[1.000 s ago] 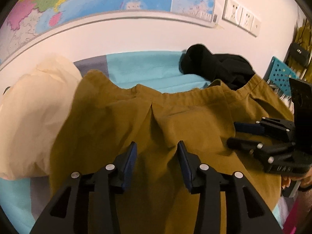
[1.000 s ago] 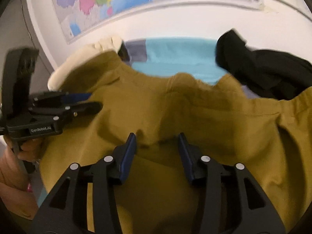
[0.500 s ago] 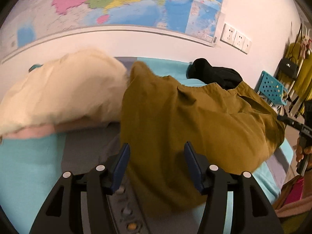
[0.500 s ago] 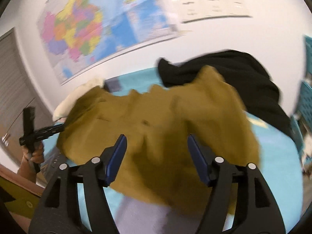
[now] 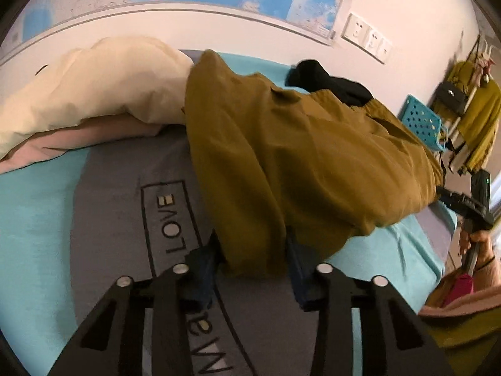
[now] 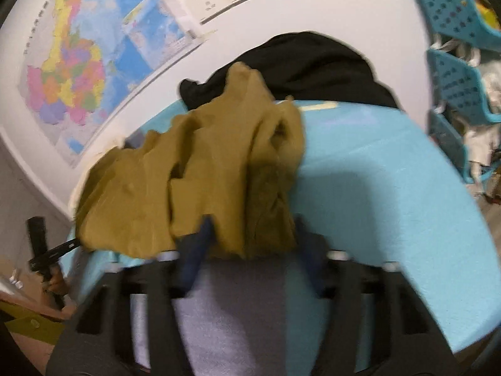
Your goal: Fold large clothes
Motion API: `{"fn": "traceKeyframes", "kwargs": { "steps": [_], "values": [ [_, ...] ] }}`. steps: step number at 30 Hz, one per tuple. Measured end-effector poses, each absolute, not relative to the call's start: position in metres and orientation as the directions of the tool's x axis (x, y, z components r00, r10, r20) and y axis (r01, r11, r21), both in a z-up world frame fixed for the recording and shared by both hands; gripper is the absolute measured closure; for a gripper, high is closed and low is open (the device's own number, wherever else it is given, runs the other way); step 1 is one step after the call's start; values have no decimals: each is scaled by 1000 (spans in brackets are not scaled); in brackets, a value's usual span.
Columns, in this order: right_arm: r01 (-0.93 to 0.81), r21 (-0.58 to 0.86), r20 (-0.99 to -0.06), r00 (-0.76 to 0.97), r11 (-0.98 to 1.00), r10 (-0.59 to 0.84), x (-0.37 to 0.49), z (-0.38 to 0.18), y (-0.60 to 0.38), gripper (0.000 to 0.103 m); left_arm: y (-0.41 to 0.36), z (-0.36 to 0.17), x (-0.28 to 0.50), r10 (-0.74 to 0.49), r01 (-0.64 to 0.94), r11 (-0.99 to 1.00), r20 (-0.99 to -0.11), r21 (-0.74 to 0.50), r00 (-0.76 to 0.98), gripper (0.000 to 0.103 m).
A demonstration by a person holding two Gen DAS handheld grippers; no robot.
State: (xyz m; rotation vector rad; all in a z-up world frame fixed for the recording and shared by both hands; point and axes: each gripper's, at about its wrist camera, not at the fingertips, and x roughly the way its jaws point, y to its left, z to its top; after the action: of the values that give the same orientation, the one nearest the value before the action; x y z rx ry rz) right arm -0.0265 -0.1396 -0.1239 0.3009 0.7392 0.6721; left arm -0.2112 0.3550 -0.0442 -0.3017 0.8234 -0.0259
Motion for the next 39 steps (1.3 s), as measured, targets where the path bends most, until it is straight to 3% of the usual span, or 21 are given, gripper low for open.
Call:
{"fn": "traceKeyframes", "kwargs": {
  "steps": [1,2,5,9,11,14,18,23,24,25,26,31,33,34,35,36,39],
  "values": [
    [-464,464,-513,554,755,656,-28,-120,-141,73,359,-43,-212,-164,-93,947,-709,-308,686,78],
    [-474,456,-497,566,753,658,-30,-113,-143,87,364,-41,-214,-179,-95,938,-699,-335,693,82],
    [-502,479,-406,600,720,689,-35,-90,-158,91,370,-31,-220,-199,-89,925,-671,-369,714,85],
    [-446,494,-455,598,746,660,-21,-103,-161,89,372,-31,-224,-226,-69,920,-663,-387,714,84],
    [-408,466,-507,604,785,615,-19,-116,-160,81,374,-42,-224,-225,-86,919,-689,-386,688,79],
    [-397,486,-495,609,778,620,-23,-118,-165,79,372,-44,-232,-194,-88,932,-692,-351,695,68],
    [-402,456,-508,614,794,604,-26,-112,-160,77,384,-43,-238,-210,-94,919,-677,-383,706,66],
    [-390,473,-501,619,790,605,-26,-113,-159,77,375,-41,-231,-181,-82,940,-687,-332,704,91],
    [-388,483,-495,618,785,611,-26,-113,-161,81,372,-39,-230,-166,-84,946,-688,-314,706,94],
    [-391,490,-490,616,779,617,-26,-113,-161,84,373,-35,-231,-125,-108,953,-693,-282,710,103],
    [-389,491,-483,623,780,615,-27,-112,-163,87,377,-29,-234,-58,-150,960,-694,-235,717,103],
    [-380,493,-482,630,783,609,-25,-111,-162,91,392,-20,-246,-69,-147,952,-657,-268,750,103],
    [-381,485,-469,646,787,602,-26,-106,-161,93,385,-21,-245,-80,-128,957,-659,-262,748,99],
    [-380,474,-460,663,794,591,-27,-102,-162,95,382,-21,-245,-97,-113,956,-655,-271,749,89],
    [-373,452,-455,686,811,569,-29,-98,-162,103,379,-23,-244,-105,-109,955,-659,-275,745,63],
    [-355,434,-449,711,828,540,-29,-93,-165,103,376,-23,-241,-89,-121,957,-666,-263,741,53],
    [-326,450,-446,724,831,526,-27,-90,-178,103,365,-26,-233,-95,-102,964,-679,-244,728,49]
  ]
}}
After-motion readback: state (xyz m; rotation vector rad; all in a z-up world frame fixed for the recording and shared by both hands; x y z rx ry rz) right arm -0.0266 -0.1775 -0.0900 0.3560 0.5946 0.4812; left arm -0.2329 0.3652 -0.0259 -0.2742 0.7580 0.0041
